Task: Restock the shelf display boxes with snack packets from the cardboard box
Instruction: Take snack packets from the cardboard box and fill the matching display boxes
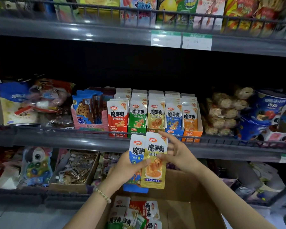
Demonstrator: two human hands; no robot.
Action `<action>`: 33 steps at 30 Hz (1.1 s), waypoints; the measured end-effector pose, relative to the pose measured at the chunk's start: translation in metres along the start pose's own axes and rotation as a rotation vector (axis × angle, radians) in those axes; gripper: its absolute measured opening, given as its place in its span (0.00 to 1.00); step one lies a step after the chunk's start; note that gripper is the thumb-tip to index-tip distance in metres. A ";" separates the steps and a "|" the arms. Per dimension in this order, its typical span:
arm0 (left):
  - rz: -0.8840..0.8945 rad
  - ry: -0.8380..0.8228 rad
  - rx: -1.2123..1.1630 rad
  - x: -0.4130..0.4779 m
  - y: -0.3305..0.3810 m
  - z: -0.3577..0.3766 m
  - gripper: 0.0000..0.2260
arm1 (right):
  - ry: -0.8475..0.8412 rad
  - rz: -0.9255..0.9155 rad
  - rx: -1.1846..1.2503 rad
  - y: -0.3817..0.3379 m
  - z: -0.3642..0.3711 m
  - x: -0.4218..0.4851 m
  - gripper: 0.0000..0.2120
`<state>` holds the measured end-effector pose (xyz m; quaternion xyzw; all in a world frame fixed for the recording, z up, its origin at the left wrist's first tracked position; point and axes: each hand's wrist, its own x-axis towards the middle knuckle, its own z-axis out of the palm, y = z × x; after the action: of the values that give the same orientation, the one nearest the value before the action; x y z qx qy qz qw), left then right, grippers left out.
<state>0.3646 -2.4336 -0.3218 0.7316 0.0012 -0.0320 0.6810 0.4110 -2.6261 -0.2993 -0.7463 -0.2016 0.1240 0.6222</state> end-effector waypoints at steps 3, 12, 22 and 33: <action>-0.060 0.009 -0.021 0.015 0.005 -0.006 0.06 | 0.066 -0.020 0.014 -0.010 -0.016 0.012 0.30; 0.071 0.167 -0.011 0.063 0.035 -0.032 0.08 | 0.485 -0.258 0.066 -0.039 -0.063 0.086 0.30; 0.118 0.237 -0.039 0.081 0.036 -0.026 0.09 | 0.336 -0.217 -0.437 -0.018 -0.056 0.140 0.30; 0.141 0.197 -0.091 0.087 0.039 0.003 0.09 | 0.255 -0.269 -0.221 -0.034 -0.050 0.100 0.16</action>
<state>0.4526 -2.4431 -0.2875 0.6977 0.0180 0.0878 0.7108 0.5164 -2.6202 -0.2498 -0.7858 -0.2313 -0.0785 0.5681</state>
